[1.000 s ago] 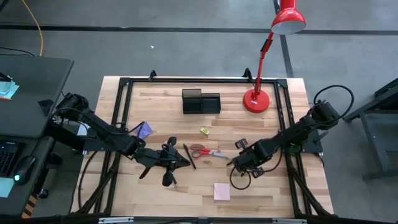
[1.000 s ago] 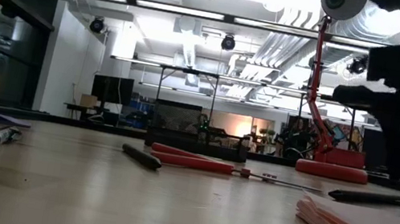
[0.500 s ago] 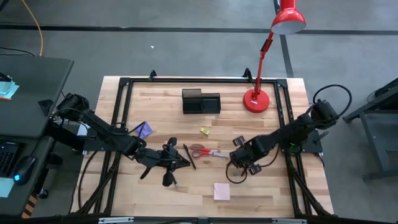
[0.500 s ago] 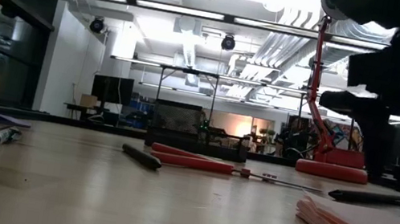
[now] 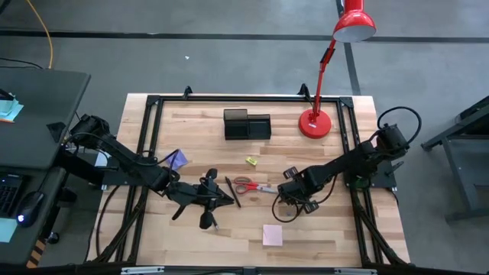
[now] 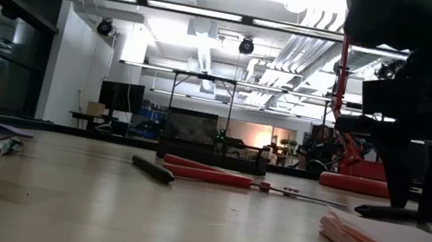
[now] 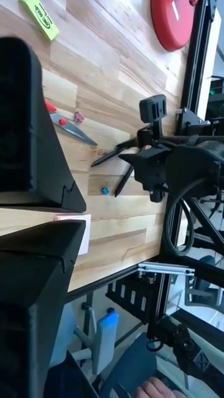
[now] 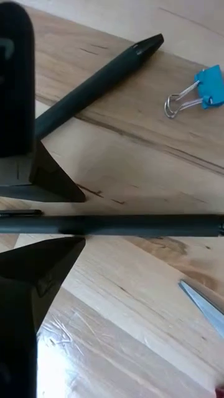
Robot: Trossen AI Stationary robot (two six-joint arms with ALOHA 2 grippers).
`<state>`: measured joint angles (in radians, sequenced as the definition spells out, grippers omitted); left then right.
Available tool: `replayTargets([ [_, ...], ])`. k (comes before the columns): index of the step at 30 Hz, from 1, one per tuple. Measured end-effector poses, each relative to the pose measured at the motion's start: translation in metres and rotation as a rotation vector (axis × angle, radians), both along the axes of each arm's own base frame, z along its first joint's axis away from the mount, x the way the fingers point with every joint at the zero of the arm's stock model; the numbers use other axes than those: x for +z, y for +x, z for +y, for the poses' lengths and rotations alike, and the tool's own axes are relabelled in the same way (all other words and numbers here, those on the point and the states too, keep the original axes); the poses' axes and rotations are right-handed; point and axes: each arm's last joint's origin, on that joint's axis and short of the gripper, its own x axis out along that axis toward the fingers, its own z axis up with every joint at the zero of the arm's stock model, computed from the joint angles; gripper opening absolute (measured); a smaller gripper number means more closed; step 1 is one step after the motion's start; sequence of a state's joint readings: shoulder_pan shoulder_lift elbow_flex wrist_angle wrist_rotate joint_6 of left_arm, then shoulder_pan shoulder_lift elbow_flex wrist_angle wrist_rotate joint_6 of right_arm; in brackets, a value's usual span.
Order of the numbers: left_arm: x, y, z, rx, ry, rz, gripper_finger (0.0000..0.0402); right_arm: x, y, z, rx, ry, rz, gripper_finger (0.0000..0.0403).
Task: Pick and place office supplies into organizer
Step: Put the middle black pen into the desk organizer
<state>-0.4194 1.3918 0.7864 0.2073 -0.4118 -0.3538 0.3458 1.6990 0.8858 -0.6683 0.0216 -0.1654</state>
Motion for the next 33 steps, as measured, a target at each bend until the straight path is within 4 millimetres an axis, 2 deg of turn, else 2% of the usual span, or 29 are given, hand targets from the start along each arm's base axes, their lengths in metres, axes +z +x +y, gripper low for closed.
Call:
replayTargets([
  [6, 0.000, 0.000, 0.000, 0.000, 0.000, 0.000, 0.0024, -0.001, 0.000, 0.000, -0.002, 0.002, 0.006, 0.0086],
  [12, 0.000, 0.000, 0.000, 0.000, 0.000, 0.000, 0.0024, -0.002, 0.000, -0.002, -0.019, 0.025, 0.017, 0.0014],
  [16, 0.000, 0.000, 0.000, 0.000, 0.000, 0.000, 0.0024, -0.002, 0.000, -0.003, -0.045, 0.001, 0.010, 0.0020],
  [20, 0.000, 0.000, 0.000, 0.000, 0.000, 0.000, 0.0024, -0.001, 0.000, -0.003, -0.044, -0.003, 0.007, 0.0008],
  [33, 0.000, 0.000, 0.000, 0.000, 0.000, 0.000, 0.0024, 0.024, -0.004, 0.002, -0.019, -0.127, -0.030, 0.0005],
])
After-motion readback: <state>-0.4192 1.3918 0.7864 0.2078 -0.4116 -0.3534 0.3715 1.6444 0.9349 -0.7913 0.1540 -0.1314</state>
